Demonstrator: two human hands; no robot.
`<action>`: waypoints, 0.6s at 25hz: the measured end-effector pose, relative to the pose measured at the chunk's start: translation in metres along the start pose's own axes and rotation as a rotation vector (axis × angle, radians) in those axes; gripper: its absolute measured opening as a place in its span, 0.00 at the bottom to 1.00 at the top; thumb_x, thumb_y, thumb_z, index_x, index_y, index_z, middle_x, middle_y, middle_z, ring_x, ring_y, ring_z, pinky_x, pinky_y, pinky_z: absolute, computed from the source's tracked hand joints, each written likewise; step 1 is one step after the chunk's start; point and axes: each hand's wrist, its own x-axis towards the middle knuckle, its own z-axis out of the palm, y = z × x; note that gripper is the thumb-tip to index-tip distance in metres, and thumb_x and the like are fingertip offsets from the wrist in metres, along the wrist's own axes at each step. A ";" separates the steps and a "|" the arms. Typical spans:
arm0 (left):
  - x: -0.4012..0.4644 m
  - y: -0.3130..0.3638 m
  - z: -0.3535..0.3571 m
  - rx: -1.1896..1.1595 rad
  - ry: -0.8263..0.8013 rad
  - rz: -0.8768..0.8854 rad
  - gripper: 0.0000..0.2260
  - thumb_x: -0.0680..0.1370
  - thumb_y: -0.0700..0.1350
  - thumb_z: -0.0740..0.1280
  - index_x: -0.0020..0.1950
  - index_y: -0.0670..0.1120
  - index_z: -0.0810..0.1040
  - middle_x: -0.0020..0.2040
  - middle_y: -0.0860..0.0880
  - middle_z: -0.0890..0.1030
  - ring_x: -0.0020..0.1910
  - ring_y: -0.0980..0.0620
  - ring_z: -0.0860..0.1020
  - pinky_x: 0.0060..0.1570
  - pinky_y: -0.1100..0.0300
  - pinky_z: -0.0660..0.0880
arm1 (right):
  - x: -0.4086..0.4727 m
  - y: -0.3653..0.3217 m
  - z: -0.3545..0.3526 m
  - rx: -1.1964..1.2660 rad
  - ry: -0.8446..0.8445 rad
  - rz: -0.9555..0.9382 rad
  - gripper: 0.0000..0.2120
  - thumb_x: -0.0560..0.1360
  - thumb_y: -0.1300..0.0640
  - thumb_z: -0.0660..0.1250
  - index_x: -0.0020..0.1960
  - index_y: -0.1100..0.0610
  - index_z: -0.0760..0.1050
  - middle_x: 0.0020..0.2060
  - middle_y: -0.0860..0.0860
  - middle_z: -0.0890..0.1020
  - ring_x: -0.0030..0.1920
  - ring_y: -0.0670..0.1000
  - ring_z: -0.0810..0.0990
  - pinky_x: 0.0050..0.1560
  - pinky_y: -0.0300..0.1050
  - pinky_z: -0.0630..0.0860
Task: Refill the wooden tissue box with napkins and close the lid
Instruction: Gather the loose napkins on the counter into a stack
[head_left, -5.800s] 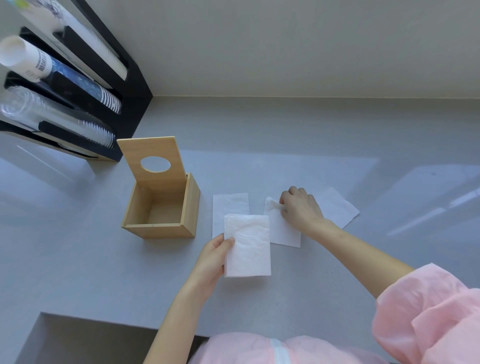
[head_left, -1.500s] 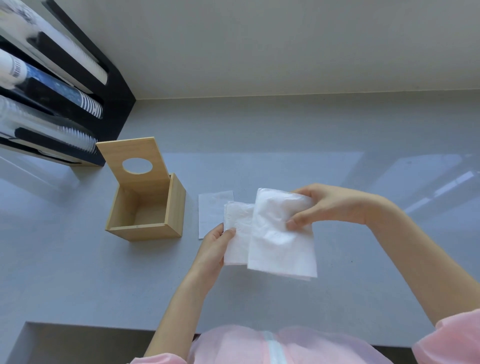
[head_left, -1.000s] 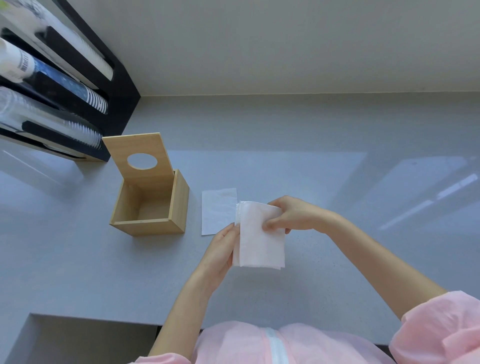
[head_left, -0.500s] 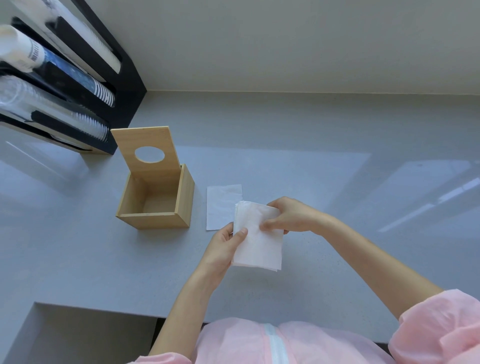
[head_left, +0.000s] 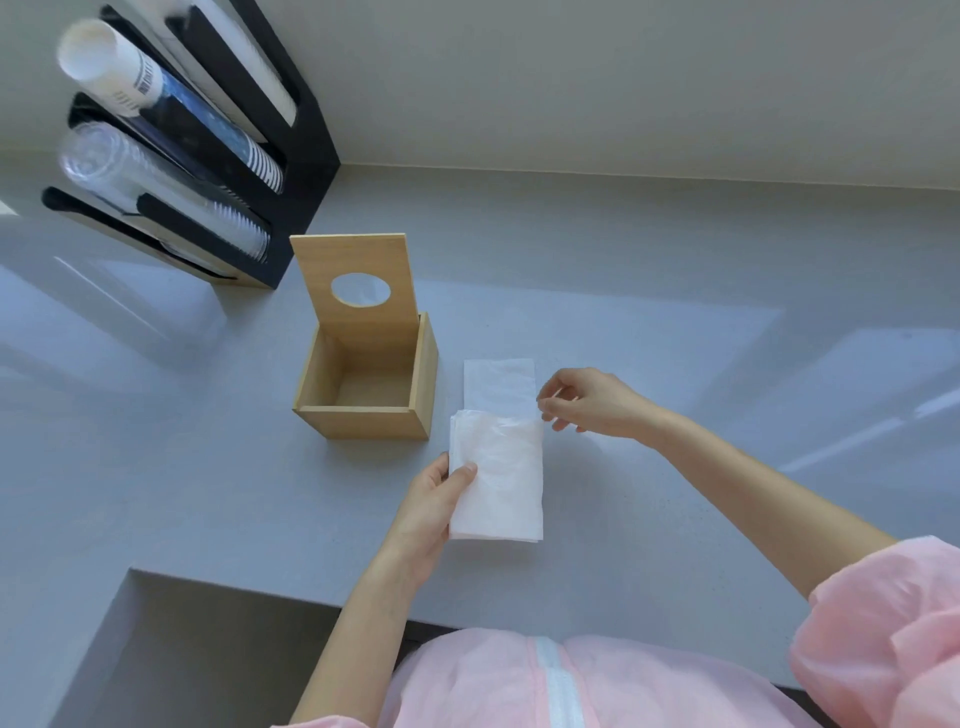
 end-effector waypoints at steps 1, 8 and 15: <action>-0.001 0.001 -0.005 -0.007 0.001 -0.005 0.08 0.80 0.39 0.58 0.49 0.47 0.77 0.46 0.49 0.81 0.44 0.52 0.80 0.43 0.60 0.76 | 0.008 -0.002 0.003 -0.039 0.044 -0.016 0.06 0.76 0.57 0.62 0.52 0.55 0.74 0.49 0.52 0.80 0.46 0.50 0.78 0.38 0.37 0.71; 0.001 0.001 -0.028 0.000 0.009 -0.036 0.08 0.80 0.40 0.58 0.48 0.47 0.77 0.46 0.48 0.81 0.44 0.51 0.80 0.42 0.60 0.75 | 0.050 -0.012 0.032 -0.486 0.165 -0.102 0.29 0.77 0.55 0.62 0.74 0.57 0.54 0.73 0.55 0.59 0.71 0.58 0.61 0.67 0.52 0.63; 0.009 0.004 -0.039 0.034 -0.035 -0.046 0.08 0.80 0.40 0.59 0.48 0.47 0.77 0.46 0.50 0.82 0.44 0.53 0.80 0.43 0.62 0.75 | 0.062 -0.016 0.039 -0.505 0.184 0.007 0.32 0.73 0.54 0.66 0.73 0.56 0.56 0.68 0.57 0.63 0.69 0.59 0.60 0.66 0.51 0.62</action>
